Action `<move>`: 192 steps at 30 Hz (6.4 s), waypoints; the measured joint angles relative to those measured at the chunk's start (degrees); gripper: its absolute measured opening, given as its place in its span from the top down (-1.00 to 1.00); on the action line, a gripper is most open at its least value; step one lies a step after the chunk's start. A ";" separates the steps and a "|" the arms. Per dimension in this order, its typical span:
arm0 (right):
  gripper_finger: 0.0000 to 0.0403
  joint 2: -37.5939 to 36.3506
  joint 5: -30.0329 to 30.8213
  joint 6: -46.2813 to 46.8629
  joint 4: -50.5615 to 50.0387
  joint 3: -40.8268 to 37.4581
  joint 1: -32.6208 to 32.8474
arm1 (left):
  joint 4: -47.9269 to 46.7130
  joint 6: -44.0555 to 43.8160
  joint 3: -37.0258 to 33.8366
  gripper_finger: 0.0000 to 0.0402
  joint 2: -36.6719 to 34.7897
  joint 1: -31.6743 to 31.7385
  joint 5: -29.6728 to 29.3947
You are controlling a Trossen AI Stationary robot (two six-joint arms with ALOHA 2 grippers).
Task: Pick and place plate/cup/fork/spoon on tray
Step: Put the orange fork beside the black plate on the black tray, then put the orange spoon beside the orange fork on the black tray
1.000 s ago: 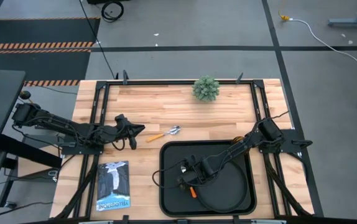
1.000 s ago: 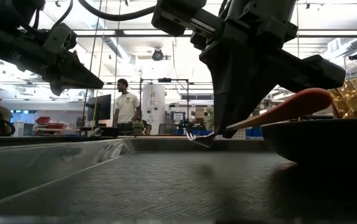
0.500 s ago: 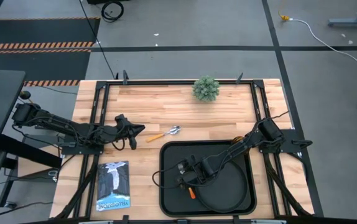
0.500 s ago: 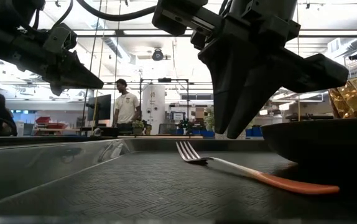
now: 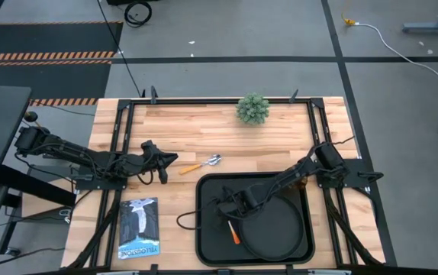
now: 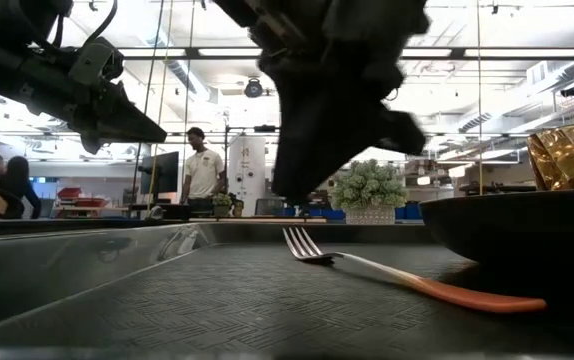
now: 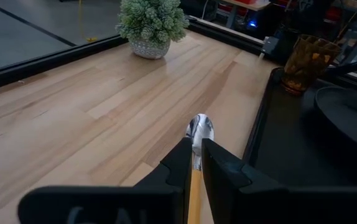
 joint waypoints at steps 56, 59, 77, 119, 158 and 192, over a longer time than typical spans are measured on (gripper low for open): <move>0.95 -0.07 -2.72 -58.63 6.71 -4.35 -7.04 | 2.69 -13.34 0.00 0.79 0.00 -0.02 6.23; 0.95 -0.07 -4.11 -58.88 5.91 -4.35 -7.04 | 2.69 -13.34 0.00 0.79 0.00 0.00 6.23; 0.95 -0.07 -4.20 -59.05 -0.75 -4.35 -7.04 | 2.69 -13.35 0.00 0.79 0.00 -0.01 6.45; 0.95 -23.38 9.48 -58.67 13.35 -24.65 -13.39 | -2.66 -6.34 4.96 0.44 0.00 0.04 6.45; 0.95 -37.46 -1.14 -61.61 33.92 -39.82 -21.14 | -26.33 -4.11 17.27 0.44 0.76 12.51 14.60; 0.95 -37.46 -1.91 -62.68 35.45 -39.82 -18.84 | -33.62 0.74 26.73 0.44 19.21 11.43 16.94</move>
